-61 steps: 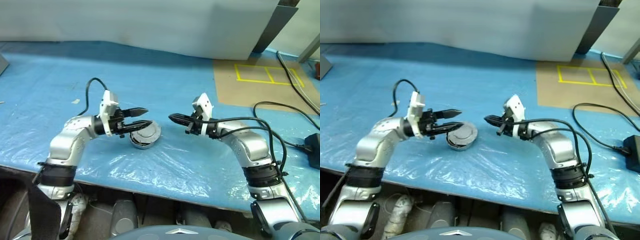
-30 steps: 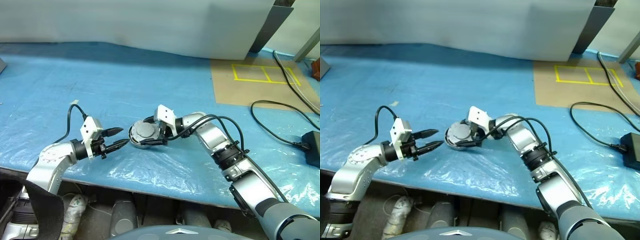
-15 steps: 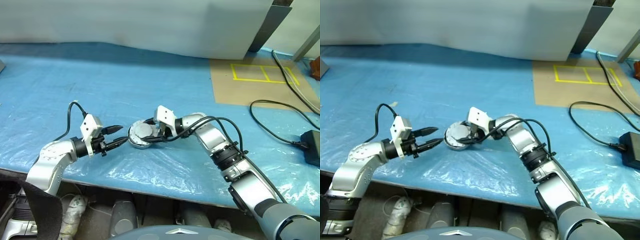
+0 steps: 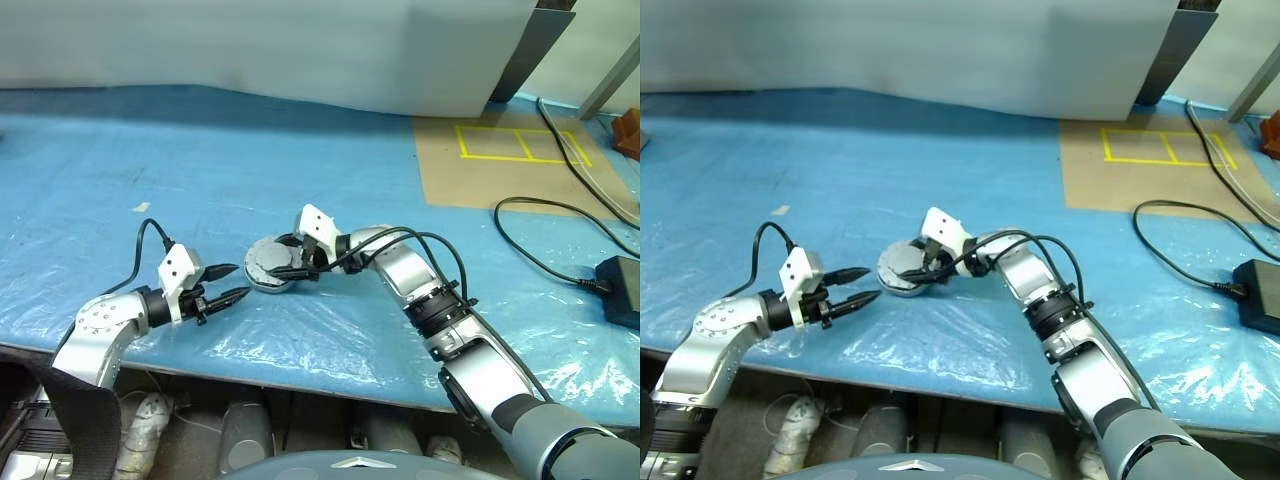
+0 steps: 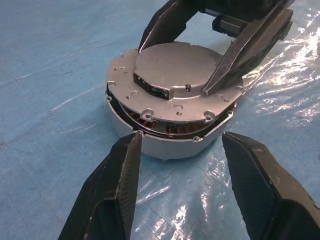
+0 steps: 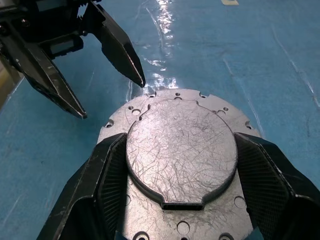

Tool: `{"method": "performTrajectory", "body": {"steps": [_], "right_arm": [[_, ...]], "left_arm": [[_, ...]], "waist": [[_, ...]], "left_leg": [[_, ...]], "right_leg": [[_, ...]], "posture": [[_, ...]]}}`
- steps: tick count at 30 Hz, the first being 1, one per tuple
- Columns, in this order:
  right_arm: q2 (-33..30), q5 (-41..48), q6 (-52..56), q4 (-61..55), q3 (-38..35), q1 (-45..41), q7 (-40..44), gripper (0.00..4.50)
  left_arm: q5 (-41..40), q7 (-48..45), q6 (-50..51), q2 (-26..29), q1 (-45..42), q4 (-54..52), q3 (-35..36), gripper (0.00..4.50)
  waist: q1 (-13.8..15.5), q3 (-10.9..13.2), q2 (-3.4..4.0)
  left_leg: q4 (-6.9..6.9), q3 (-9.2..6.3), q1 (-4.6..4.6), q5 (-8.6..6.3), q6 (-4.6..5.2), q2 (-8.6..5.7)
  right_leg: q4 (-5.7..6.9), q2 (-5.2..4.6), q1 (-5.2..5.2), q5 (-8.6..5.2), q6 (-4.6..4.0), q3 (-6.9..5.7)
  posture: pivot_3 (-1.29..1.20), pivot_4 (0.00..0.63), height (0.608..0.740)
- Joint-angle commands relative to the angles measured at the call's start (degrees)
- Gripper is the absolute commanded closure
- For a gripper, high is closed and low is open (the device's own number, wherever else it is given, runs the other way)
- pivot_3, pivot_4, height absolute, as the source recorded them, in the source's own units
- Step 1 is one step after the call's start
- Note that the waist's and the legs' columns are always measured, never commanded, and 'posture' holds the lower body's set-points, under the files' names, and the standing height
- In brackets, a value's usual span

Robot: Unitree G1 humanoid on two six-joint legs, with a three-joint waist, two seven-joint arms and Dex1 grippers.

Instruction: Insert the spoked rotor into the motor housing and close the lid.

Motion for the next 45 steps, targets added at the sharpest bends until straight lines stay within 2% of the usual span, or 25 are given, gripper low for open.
{"method": "performTrajectory", "body": {"steps": [1, 13, 21, 26, 31, 45], "right_arm": [[1.1, -1.4, -1.5, 1.1, 0.8, 0.1, -1.6, 1.54], [4.6, -3.1, -0.6, 6.2, -0.1, 0.9, -7.0, 1.54], [7.7, -3.2, 2.7, 8.9, -2.3, -2.6, -12.3, 1.54], [6.9, 1.4, 8.2, 1.3, -3.3, -2.1, -6.8, 1.54], [4.8, 2.9, 10.9, -1.7, -2.6, -1.5, -2.3, 1.54], [6.0, 3.8, 13.0, -1.0, -3.8, -3.0, -3.4, 1.54]], "left_arm": [[-0.7, 0.0, -0.6, 0.0, -0.8, -0.6, 0.5, 1.80], [-0.4, -0.2, -0.5, -0.4, -2.0, 0.6, 0.1, 1.80], [-0.2, -0.3, -1.1, -0.4, -2.1, 1.4, 0.1, 1.80], [-0.1, -0.3, -1.4, -0.3, -2.0, 1.8, 0.2, 1.80], [0.3, -0.2, -1.6, -0.5, -3.0, 2.5, -0.3, 1.80], [1.4, -0.1, -3.1, -1.2, -5.8, 5.9, -1.5, 1.80]], "waist": [[0.0, 0.0, -0.01], [-0.3, 0.0, -0.01], [-0.3, 0.0, 0.01], [-0.1, 0.0, 0.01], [0.0, 0.0, -0.01], [0.0, 0.0, -0.01]], "left_leg": [[0.00, 0.00, 0.01, 0.00, 0.00, 0.00], [0.00, 0.06, 0.74, -0.02, 0.01, 0.01], [-0.09, 0.10, 0.93, -0.04, 0.02, 0.01], [-0.10, 0.11, 0.76, -0.03, 0.01, 0.00], [-0.09, 0.06, 0.15, -0.01, -0.02, -0.02], [-0.15, 0.02, 0.11, -0.01, -0.02, -0.01]], "right_leg": [[0.00, 0.00, 0.01, 0.00, 0.00, 0.00], [0.09, 0.00, 0.56, -0.01, -0.04, 0.18], [0.09, 0.01, 0.64, 0.00, -0.05, 0.26], [-0.04, 0.00, 0.56, 0.00, -0.05, 0.26], [-0.05, 0.01, 0.06, 0.12, 0.14, 0.12], [-0.04, -0.01, 0.04, 0.04, 0.00, 0.01]], "posture": [[0.00, 0.150, 0.740], [0.00, 0.150, 0.740], [0.00, 0.150, 0.740], [0.00, 0.150, 0.740], [0.00, 0.150, 0.740], [0.00, 0.150, 0.740]]}}
